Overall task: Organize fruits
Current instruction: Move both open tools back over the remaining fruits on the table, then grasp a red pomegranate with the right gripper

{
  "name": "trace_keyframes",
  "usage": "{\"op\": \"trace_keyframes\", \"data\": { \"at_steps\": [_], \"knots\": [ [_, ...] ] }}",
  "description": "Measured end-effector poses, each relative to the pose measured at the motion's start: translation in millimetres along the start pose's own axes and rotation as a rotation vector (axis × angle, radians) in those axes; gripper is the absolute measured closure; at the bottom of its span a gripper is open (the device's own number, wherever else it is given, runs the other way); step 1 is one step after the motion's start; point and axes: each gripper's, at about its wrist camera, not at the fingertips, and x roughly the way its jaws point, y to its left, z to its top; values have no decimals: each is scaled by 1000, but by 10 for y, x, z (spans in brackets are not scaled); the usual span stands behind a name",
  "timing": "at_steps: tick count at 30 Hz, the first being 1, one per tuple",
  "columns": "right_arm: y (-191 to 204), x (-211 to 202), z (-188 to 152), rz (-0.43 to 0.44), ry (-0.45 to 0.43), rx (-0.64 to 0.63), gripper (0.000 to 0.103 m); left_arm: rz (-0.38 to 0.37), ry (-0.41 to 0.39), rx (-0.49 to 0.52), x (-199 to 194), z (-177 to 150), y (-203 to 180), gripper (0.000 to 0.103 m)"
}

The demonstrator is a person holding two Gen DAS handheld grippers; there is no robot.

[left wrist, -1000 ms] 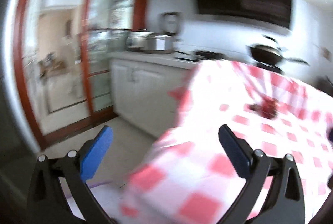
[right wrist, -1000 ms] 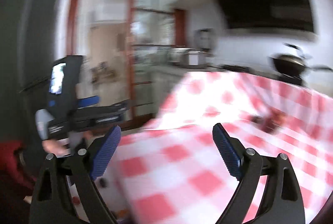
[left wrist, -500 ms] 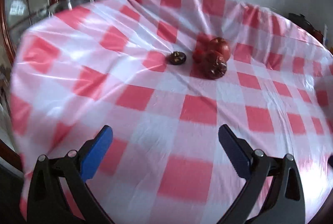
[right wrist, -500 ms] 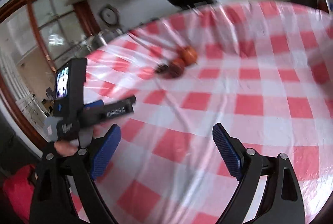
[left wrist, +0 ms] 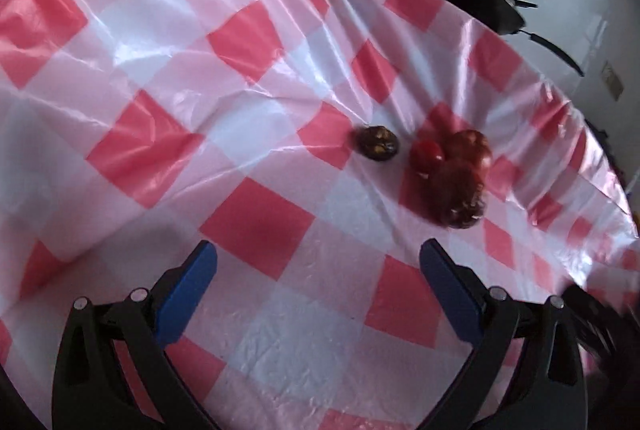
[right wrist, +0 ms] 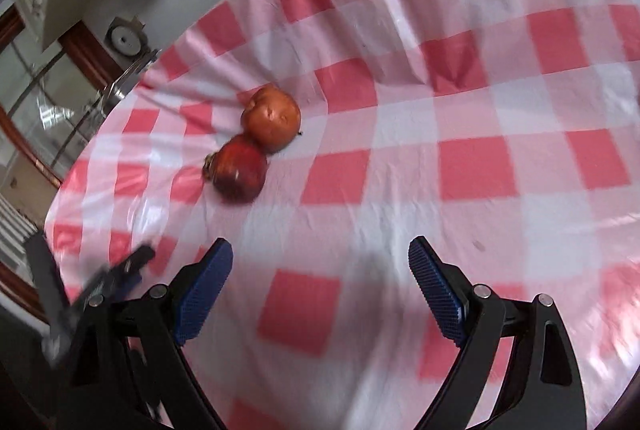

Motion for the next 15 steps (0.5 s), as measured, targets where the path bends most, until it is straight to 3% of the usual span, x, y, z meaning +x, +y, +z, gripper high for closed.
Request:
{"op": "trace_keyframes", "data": {
  "at_steps": [7, 15],
  "knots": [
    [315, 523, 560, 3, -10, 28, 16, -12, -26, 121, -32, -74, -217, 2],
    [545, 1168, 1040, -36, 22, 83, 16, -21, -20, 85, -7, -60, -174, 2]
  ]
}}
